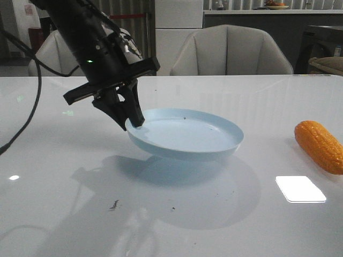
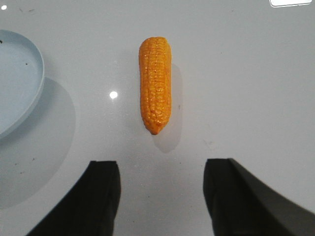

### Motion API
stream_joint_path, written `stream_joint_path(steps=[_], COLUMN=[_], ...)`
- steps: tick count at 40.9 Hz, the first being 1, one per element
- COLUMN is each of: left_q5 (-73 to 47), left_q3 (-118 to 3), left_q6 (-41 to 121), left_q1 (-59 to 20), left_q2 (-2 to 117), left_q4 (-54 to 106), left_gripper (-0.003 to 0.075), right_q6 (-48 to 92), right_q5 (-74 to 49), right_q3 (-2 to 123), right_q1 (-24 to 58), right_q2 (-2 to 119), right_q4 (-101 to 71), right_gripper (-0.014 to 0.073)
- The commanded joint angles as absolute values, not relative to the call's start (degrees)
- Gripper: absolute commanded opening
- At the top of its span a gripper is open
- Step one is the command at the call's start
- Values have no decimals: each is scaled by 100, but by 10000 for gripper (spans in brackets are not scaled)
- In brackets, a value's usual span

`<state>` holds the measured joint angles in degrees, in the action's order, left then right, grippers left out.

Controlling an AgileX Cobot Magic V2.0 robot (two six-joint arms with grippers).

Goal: Place corn on plate with both arms
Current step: 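Grip the plate rim with the left gripper and drag it toward the table center, then release the plate and raise the left gripper away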

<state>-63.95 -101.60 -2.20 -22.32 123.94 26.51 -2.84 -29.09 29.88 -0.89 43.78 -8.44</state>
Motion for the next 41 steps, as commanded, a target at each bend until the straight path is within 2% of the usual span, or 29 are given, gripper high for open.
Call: stream_joint_path(steps=[1, 13, 17, 21, 25, 35, 41], left_q5=[-6369, -6464, -6607, -6645, -6643, -7281, -7259], left_q3=[-10341, -10341, -10341, -10341, -10394, -11489, -12296], left_q6=[-279, -243, -243, -243, -219, -219, -219], left_q1=[-2306, -2318, -2318, -2318, -2318, -2069, -1777], left_q2=[12215, 12407, 12420, 12420, 12420, 12420, 12199], left_q4=[2755, 2673, 2627, 2458, 2363, 1788, 1677], left_gripper=[97, 127, 199, 314, 395, 381, 381], right_q6=[-244, -244, -244, -244, -244, -244, -244], right_q5=[-2597, -2597, -2597, -2597, -2597, -2588, -2540], right_q3=[3174, 3174, 3174, 3174, 3174, 3174, 3174], right_q1=[-104, -104, -104, -104, -104, -104, -104], right_q2=[4386, 4386, 4386, 4386, 4386, 4386, 4386], right_q4=[-855, -855, -855, -855, -855, -855, -844], right_gripper=[487, 487, 487, 487, 487, 487, 487])
